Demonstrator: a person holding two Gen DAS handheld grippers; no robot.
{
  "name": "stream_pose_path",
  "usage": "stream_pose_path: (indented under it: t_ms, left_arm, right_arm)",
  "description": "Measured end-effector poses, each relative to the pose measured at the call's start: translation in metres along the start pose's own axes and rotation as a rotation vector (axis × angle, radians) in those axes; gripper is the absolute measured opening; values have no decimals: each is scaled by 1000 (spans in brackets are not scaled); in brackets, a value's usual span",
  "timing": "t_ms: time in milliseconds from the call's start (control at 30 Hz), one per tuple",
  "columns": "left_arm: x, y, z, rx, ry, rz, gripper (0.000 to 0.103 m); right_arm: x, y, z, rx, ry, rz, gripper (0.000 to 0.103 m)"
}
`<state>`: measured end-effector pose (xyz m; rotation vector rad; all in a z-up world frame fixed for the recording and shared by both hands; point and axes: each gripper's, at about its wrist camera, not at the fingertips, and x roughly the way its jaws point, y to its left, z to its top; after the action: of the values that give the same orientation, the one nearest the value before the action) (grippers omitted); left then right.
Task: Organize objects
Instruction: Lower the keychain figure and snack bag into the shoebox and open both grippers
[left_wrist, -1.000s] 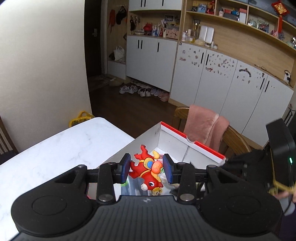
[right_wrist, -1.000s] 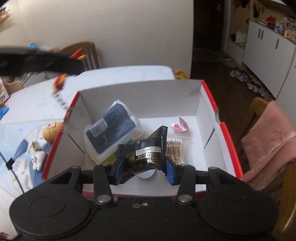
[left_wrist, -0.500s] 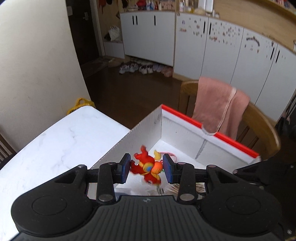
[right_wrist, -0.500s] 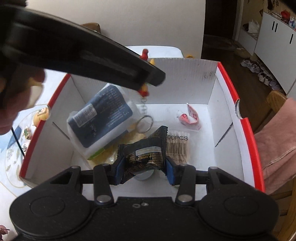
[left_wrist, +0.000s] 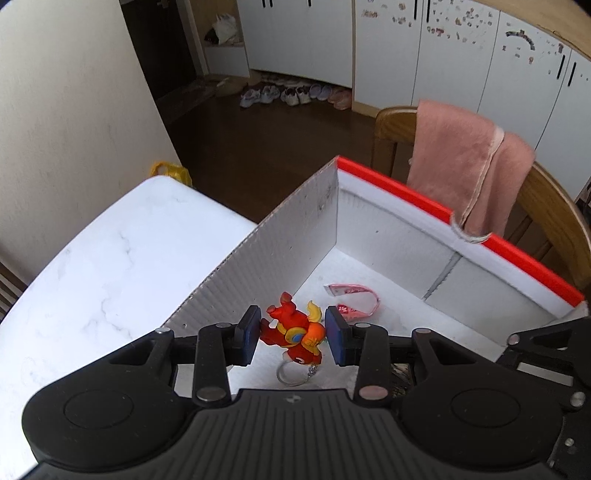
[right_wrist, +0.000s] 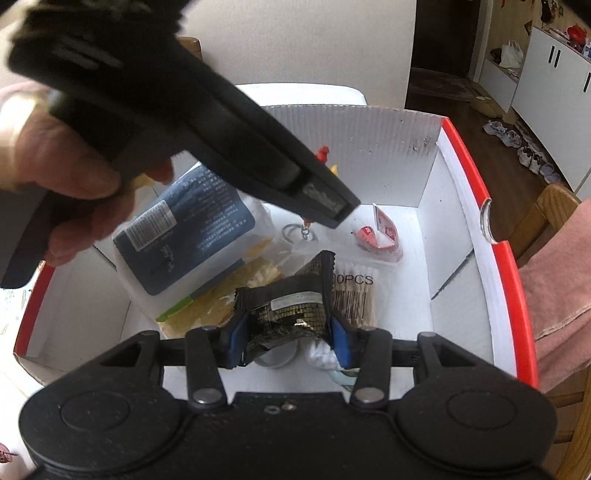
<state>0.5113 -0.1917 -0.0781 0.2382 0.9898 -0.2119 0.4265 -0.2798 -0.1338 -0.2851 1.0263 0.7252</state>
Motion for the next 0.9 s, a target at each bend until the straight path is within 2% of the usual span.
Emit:
stream_pose_path:
  t_ms: [267, 400, 533, 567, 633, 733, 900]
  left_arm:
    - [20, 0, -2, 19, 77, -3, 37]
    - [26, 0, -3, 29, 101, 1, 37]
    - [29, -3, -5, 46, 103, 13, 39]
    - [30, -4, -5, 49, 104, 16, 41]
    - [30, -5, -5, 53, 106, 23, 53]
    - [28, -7, -6, 57, 97, 18, 59]
    - [20, -6, -8, 39, 84, 15, 61]
  right_arm:
    - [3, 8, -3, -64, -4, -36, 51]
    - [3, 11, -5, -88, -5, -38, 63]
    - [3, 12, -6, -91, -6, -35, 65]
    - [3, 12, -7, -88, -6, -33, 66]
    - [1, 11, -7, -82, -11, -27, 75]
    - [-5, 9, -8, -80, -31, -20, 76]
    - [-16, 3, -8, -51, -59, -7, 79]
